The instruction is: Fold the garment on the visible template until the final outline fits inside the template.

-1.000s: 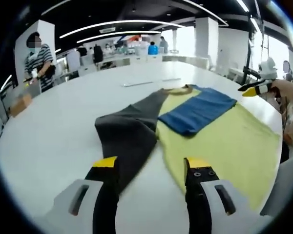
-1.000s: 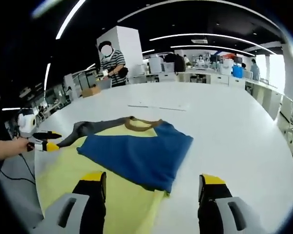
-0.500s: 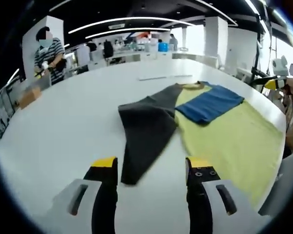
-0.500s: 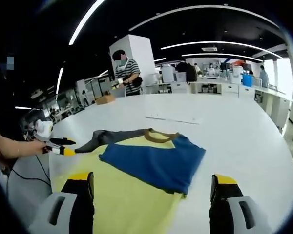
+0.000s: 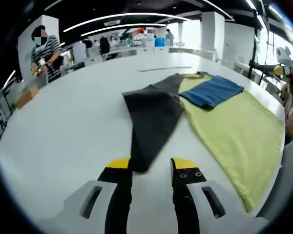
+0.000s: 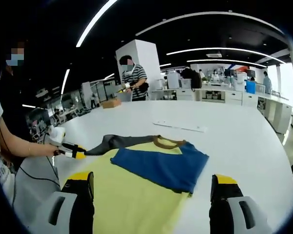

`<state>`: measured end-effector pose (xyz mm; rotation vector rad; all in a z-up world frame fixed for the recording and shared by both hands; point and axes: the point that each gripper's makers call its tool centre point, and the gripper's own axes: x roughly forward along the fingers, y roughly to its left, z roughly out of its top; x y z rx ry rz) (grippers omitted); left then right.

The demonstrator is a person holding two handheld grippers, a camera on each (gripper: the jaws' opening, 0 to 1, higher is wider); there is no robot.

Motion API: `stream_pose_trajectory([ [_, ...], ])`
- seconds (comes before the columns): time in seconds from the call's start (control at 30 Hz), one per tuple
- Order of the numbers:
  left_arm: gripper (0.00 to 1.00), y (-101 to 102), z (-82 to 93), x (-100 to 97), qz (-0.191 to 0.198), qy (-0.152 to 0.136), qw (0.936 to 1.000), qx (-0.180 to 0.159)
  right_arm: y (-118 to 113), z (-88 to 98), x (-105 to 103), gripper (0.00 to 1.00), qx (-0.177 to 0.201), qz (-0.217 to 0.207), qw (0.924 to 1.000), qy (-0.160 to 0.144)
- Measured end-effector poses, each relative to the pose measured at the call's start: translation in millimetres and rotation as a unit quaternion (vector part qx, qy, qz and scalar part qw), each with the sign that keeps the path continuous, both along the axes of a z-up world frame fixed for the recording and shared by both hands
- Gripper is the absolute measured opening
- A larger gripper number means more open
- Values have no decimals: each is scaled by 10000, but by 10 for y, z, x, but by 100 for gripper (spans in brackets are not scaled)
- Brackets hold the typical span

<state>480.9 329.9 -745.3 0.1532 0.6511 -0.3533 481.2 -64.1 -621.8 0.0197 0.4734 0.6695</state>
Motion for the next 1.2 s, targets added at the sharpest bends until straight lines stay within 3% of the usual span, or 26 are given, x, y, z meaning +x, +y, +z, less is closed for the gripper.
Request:
stream_pose_trajectory([
  [0.5, 10, 16, -15, 69, -117, -67, 9999, 16, 15, -72, -158, 99, -193, 54, 9998, 50],
  [0.8, 0, -15, 32, 33, -115, 3, 9997, -217, 10, -137, -200, 99, -288, 39, 9995, 87],
  [0.9, 0, -18, 152, 11, -278, -91, 9995, -94, 10, -131, -203, 99, -304, 44, 9995, 69],
  [0.97, 0, -11, 281, 23, -300, -234, 9991, -208, 2, -124, -196, 99, -311, 22, 9995, 55],
  [1.2, 0, 80, 562, 21, 50, -440, 9975, -558, 2, -118, -184, 99, -308, 5, 9995, 28],
])
